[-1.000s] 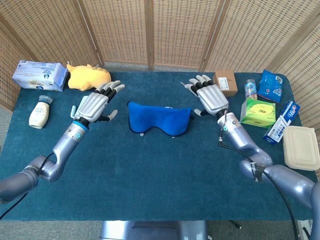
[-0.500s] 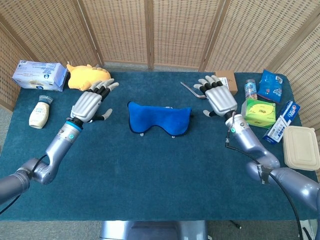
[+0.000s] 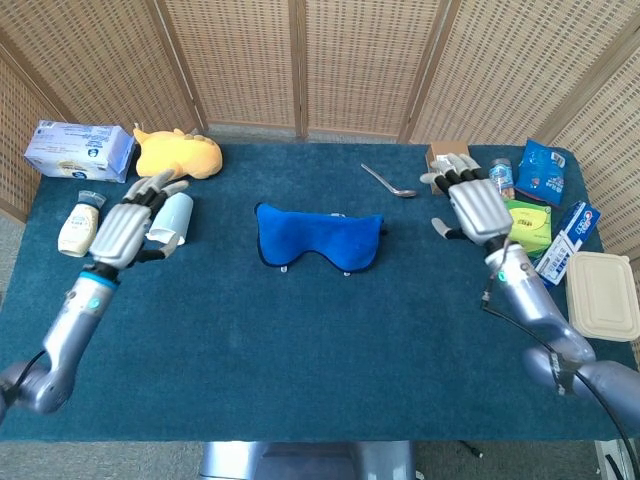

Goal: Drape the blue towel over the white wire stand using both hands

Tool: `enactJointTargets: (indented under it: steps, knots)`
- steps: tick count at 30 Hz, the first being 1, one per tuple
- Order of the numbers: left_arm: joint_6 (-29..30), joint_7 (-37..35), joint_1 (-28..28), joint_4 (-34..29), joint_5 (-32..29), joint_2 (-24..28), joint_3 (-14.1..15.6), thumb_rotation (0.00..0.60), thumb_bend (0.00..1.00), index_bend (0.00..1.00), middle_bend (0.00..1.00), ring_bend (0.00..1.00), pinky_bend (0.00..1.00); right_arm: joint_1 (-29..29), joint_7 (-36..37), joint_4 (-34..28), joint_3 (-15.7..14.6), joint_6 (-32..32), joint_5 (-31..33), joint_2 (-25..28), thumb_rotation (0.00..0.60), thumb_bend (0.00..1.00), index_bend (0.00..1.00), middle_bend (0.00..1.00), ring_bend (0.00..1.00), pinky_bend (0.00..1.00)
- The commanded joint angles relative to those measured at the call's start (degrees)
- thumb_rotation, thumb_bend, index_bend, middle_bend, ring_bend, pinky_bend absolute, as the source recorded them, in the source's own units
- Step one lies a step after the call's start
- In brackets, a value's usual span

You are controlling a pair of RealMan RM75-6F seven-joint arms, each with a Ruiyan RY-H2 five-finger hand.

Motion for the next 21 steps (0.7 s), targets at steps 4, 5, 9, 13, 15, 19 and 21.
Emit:
enactJointTargets:
  steps: [4, 5, 9, 13, 15, 19, 21]
  knots:
    - [6.7, 0.7, 7.8, -7.8, 0.9, 6.0, 3.5, 0.600, 0.52, 0.17, 0.04, 0.00, 0.00, -6.1, 1.8, -6.7, -1.3, 5.4, -0.4, 4.2, 0.600, 0.34, 0.30, 0.20, 0.08, 0.10]
    - [7.7, 0.9, 9.1, -9.0, 1.4, 7.1, 4.2, 0.600, 0.52, 0.17, 0.04, 0.00, 0.00, -7.2, 1.6, -7.9, -1.6, 6.3, -0.4, 4.9, 0.600, 0.35, 0.30, 0.20, 0.09, 0.10]
    - [11.3, 1.5, 13.1, -12.3, 3.1, 9.8, 6.4, 0.600, 0.52, 0.19, 0.05, 0.00, 0.00, -10.8, 0.9, -11.6, -2.7, 9.9, -0.8, 6.9, 0.600, 0.38, 0.30, 0.20, 0.09, 0.11]
    - [16.1, 3.0, 18.2, -14.6, 6.5, 10.8, 9.8, 0.600, 0.52, 0.21, 0.07, 0.00, 0.00, -15.5, -1.2, -16.3, -4.3, 15.1, -1.4, 9.2, 0.600, 0.39, 0.30, 0.20, 0.07, 0.11]
    - [17.4, 4.1, 19.9, -15.0, 7.6, 11.0, 11.0, 0.600, 0.52, 0.21, 0.07, 0.00, 0.00, -17.0, -1.7, -18.1, -4.7, 16.4, -1.3, 10.2, 0.600, 0.39, 0.29, 0.20, 0.07, 0.11]
    - [20.2, 5.5, 23.3, -15.9, 9.1, 11.2, 12.9, 0.600, 0.51, 0.21, 0.08, 0.00, 0.00, -19.9, -2.6, -21.1, -5.7, 18.5, -1.3, 11.8, 0.600, 0.38, 0.28, 0.19, 0.06, 0.11]
    - [21.2, 5.3, 24.7, -16.3, 9.5, 11.2, 13.6, 0.600, 0.51, 0.21, 0.08, 0.00, 0.00, -21.1, -3.4, -21.9, -6.3, 19.3, -1.3, 12.4, 0.600, 0.38, 0.27, 0.19, 0.05, 0.11]
